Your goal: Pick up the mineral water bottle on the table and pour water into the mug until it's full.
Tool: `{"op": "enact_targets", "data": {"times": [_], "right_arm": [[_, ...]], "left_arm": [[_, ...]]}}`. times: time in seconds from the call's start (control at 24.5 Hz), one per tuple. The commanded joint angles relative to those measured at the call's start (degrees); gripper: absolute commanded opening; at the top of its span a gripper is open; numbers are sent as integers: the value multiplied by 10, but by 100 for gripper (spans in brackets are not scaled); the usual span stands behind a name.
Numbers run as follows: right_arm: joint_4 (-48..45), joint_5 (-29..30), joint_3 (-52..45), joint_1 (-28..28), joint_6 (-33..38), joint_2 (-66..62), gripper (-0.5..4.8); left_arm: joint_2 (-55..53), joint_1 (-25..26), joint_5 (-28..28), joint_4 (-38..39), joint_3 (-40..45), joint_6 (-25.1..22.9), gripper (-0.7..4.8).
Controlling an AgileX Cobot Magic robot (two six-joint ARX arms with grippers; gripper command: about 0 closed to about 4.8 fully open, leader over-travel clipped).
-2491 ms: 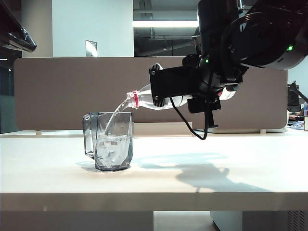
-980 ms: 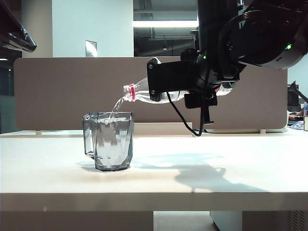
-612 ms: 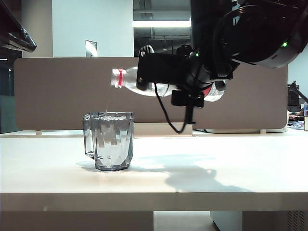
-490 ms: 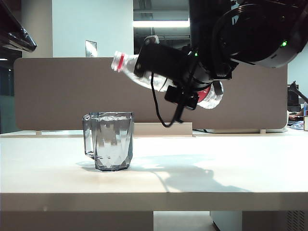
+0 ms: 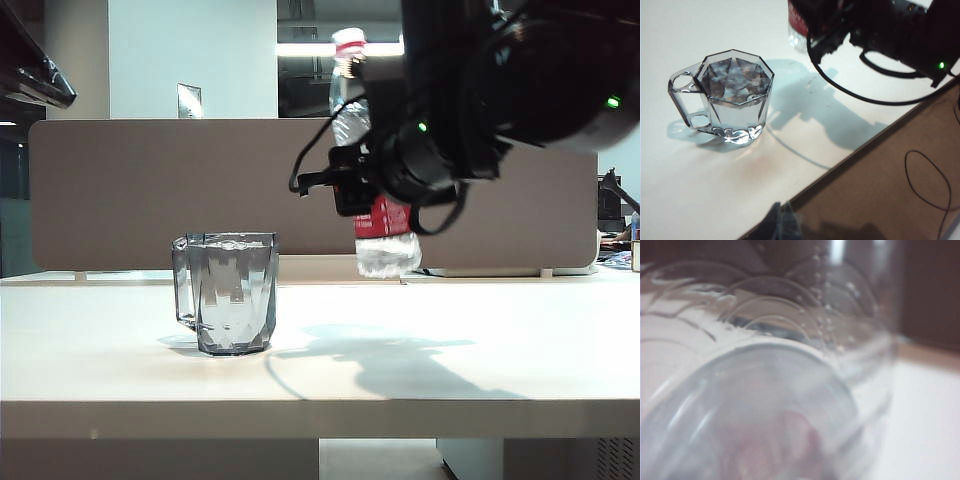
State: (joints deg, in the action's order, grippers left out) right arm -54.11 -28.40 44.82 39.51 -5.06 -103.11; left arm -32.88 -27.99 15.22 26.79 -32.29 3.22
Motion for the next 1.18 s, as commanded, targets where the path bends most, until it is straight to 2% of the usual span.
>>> {"op": "enact_targets", "data": {"times": [0.04,0.2,0.33,0.57,1.1,1.18], "right_arm": [[-63,16,-27,-4,77,4,210],[-122,19,-74,-10,114,4,210],[-139,47,-104,-18,123,-3,210],[-229,66,-104,-20,128,-84,210],[-170,72,-104,-20,99,-93,212],[-163,72,-104,-20,84,-93,232]], "left_arm": [[1,1,0,-7,-3,-2,-5],[1,1,0,-7,-3,-2,-5],[1,1,0,-7,-3,-2,-5],[1,1,0,-7,-3,-2,-5],[1,1,0,-7,-3,-2,-5],[1,1,0,-7,-3,-2,-5]]}}
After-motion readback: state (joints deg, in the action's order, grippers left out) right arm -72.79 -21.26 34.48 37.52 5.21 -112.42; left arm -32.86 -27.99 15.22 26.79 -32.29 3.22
